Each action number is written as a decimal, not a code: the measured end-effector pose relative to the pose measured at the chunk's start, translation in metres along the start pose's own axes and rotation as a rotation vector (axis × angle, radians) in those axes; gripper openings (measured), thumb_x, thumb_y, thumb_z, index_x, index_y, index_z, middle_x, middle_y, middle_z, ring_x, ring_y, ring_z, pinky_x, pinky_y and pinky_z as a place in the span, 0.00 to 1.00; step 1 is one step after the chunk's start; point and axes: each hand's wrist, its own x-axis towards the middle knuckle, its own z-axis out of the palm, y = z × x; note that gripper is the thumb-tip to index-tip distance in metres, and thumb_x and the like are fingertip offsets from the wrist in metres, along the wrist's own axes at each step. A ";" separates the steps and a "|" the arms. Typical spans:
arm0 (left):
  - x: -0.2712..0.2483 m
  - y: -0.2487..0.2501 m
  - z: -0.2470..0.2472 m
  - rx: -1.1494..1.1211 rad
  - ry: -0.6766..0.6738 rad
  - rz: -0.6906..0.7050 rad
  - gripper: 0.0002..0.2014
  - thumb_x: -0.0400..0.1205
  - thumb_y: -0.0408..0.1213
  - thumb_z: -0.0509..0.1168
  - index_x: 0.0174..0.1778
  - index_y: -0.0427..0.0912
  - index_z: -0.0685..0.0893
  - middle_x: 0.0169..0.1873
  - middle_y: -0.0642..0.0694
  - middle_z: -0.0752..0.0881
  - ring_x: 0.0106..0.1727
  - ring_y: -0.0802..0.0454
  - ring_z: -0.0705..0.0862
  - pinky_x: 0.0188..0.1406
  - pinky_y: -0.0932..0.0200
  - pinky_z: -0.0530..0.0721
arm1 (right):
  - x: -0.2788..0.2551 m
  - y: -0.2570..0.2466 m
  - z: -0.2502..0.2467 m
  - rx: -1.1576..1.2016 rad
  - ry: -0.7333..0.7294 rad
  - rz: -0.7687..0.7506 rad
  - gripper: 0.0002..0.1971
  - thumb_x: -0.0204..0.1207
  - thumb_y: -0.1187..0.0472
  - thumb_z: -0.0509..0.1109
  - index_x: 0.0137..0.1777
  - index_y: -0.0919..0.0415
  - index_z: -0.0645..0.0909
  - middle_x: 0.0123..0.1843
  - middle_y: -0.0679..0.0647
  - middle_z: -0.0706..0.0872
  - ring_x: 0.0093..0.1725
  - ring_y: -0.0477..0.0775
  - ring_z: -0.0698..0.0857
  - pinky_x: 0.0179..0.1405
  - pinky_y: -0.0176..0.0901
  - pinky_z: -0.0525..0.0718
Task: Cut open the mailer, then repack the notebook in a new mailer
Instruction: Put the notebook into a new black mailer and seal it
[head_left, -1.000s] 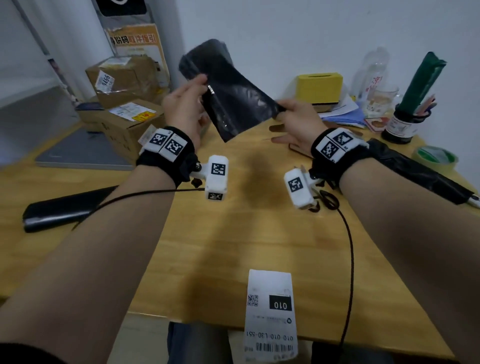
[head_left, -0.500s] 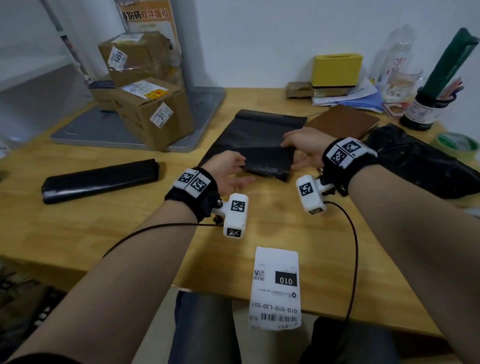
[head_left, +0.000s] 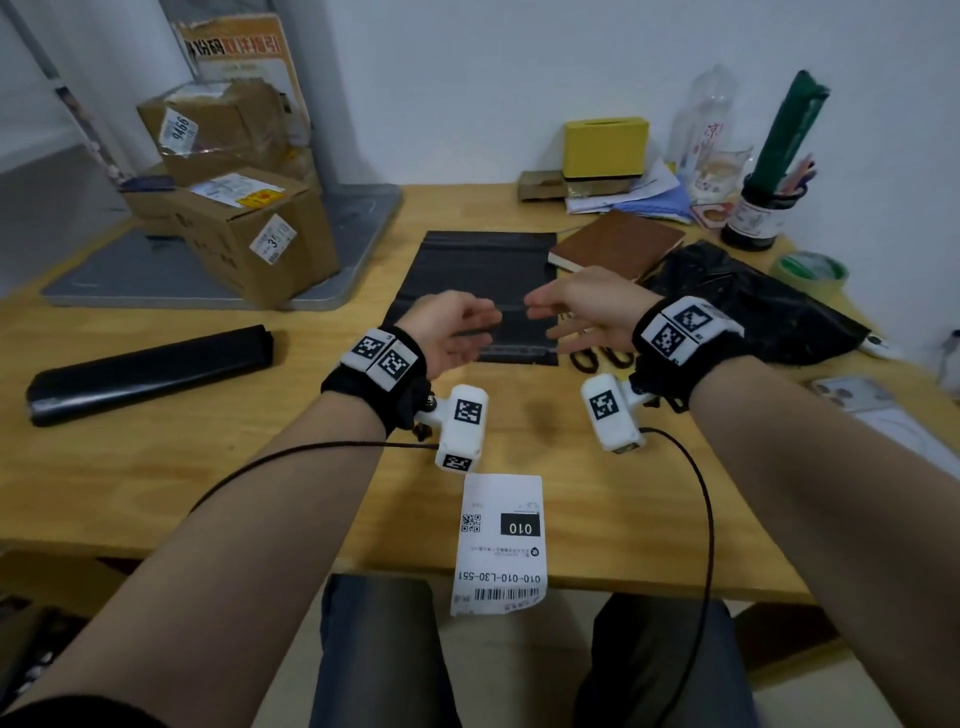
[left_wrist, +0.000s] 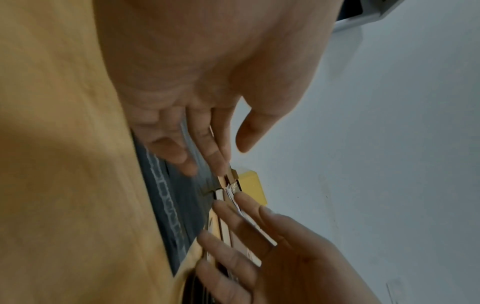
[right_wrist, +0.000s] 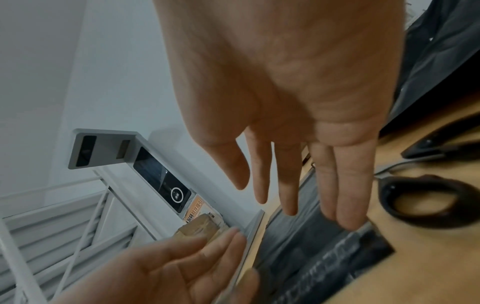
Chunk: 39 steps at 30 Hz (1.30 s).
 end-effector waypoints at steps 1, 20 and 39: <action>0.002 0.002 0.000 -0.036 0.037 0.034 0.15 0.86 0.39 0.62 0.68 0.43 0.83 0.58 0.49 0.90 0.65 0.45 0.83 0.52 0.53 0.80 | -0.002 0.003 0.002 0.005 -0.019 0.007 0.24 0.84 0.52 0.70 0.78 0.58 0.77 0.70 0.53 0.86 0.70 0.64 0.82 0.50 0.51 0.89; 0.042 0.042 0.030 0.047 0.037 -0.070 0.17 0.81 0.39 0.68 0.67 0.43 0.81 0.61 0.43 0.85 0.65 0.39 0.80 0.62 0.46 0.81 | 0.014 0.002 -0.055 0.267 0.224 -0.133 0.15 0.85 0.59 0.70 0.69 0.61 0.84 0.64 0.57 0.88 0.57 0.64 0.90 0.57 0.56 0.91; 0.145 0.046 0.098 -0.021 0.090 -0.036 0.08 0.83 0.32 0.64 0.57 0.40 0.81 0.59 0.44 0.87 0.56 0.44 0.85 0.43 0.51 0.86 | 0.070 0.033 -0.114 0.323 0.183 0.060 0.21 0.85 0.61 0.69 0.77 0.63 0.77 0.80 0.59 0.73 0.62 0.68 0.85 0.46 0.56 0.91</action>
